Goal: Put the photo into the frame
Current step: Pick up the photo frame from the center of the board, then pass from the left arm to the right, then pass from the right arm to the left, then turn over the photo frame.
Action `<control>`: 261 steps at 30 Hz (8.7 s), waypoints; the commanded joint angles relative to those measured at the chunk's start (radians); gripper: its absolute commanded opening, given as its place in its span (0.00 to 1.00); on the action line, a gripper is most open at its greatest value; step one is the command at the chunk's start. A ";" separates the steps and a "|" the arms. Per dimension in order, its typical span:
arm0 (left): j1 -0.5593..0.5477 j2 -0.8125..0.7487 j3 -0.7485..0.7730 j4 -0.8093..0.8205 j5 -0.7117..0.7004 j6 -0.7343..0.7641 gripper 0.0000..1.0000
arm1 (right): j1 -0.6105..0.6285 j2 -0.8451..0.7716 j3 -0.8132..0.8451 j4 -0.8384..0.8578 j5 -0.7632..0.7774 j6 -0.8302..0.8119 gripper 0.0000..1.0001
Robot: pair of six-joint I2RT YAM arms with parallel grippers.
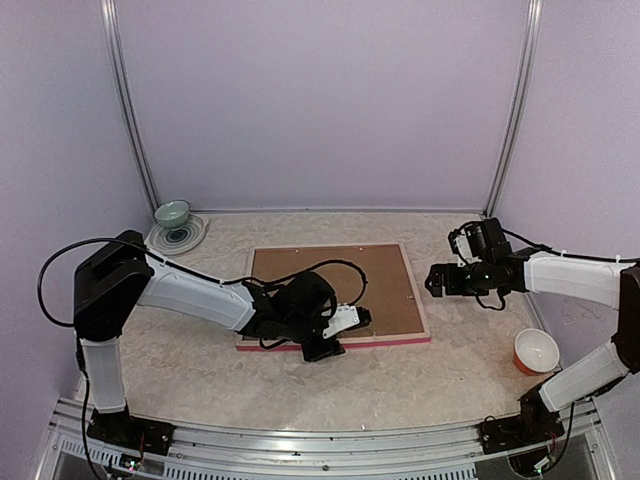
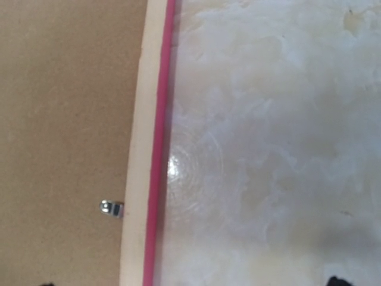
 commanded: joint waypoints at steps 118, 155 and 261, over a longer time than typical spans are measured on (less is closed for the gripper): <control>0.018 -0.150 0.082 -0.060 0.036 -0.024 0.00 | -0.167 0.656 -0.505 2.087 -0.918 1.251 0.51; -0.025 -0.174 0.042 -0.021 -0.052 -0.021 0.98 | -0.162 0.417 -0.494 1.628 -0.909 1.114 0.10; 0.085 -0.236 0.587 -0.313 -0.386 -0.191 0.00 | -0.162 -0.432 0.029 0.096 -0.499 0.310 0.99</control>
